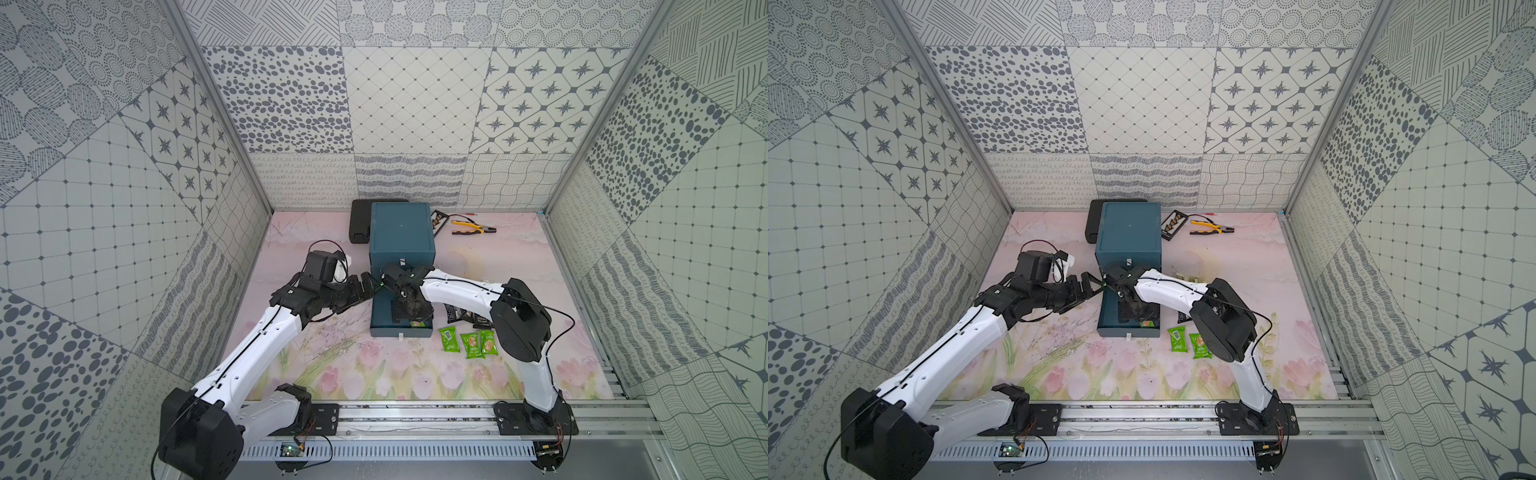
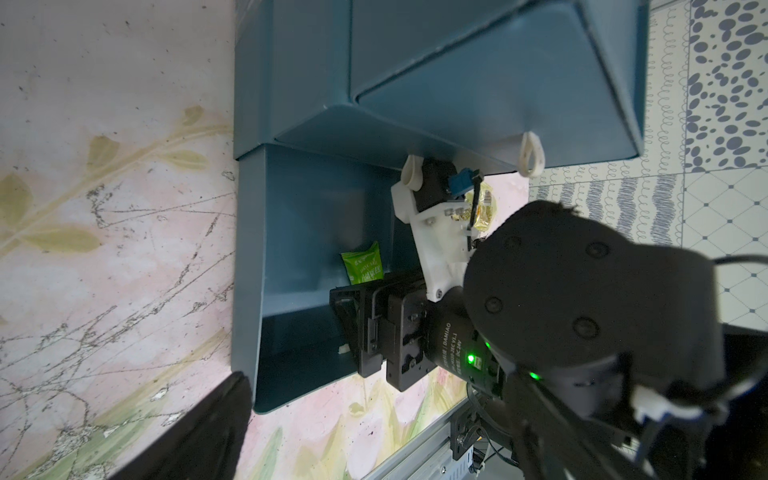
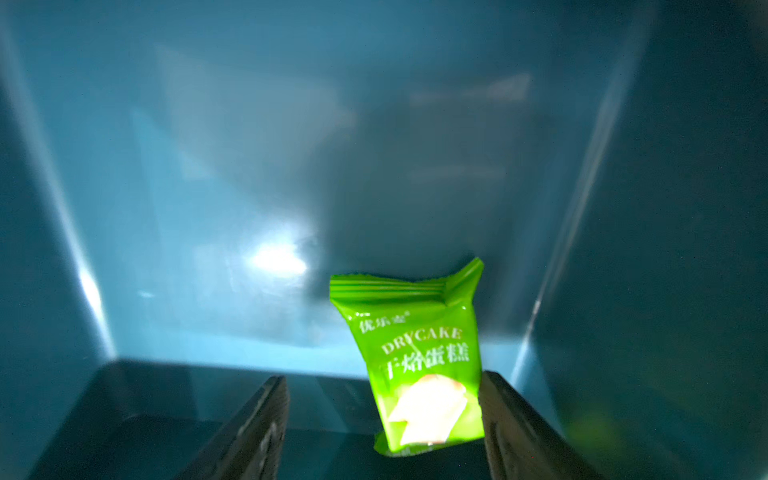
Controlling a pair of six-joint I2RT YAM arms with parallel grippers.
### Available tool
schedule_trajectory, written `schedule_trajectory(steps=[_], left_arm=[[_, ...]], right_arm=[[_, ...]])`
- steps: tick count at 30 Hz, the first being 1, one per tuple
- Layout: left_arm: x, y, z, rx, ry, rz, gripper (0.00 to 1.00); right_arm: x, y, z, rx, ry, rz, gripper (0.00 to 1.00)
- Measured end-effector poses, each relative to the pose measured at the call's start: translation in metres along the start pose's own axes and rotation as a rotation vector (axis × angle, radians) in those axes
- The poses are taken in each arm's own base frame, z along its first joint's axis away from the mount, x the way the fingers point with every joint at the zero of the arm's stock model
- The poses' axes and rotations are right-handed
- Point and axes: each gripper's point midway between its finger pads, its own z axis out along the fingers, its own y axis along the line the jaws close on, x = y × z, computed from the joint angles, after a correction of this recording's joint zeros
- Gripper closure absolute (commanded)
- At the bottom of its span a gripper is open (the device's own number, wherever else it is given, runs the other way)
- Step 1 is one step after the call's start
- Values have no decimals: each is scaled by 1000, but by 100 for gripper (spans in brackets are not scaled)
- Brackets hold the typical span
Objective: Take the cookies out of the drawer
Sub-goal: Pick up the cookie from the drawer.
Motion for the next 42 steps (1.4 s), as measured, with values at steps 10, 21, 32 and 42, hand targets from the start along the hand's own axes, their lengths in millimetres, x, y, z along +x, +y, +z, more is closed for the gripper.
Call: schedule_trajectory(steps=[10,21,32,42], left_arm=[[-10,-3,-1,9,-40,14,1],[-7,-3,5,26,-18,16,1],[0,1,-1,25,-29,3,1],[-8,-13,-23,64,-119,36,1]], right_arm=[[-4,8,-7,-26,18,3,21],[-10,-10,-3,46,-36,-76,21],[-14,6,18,-30,-124,-92,36],[-15,7,9,-27,-205,-108,65]])
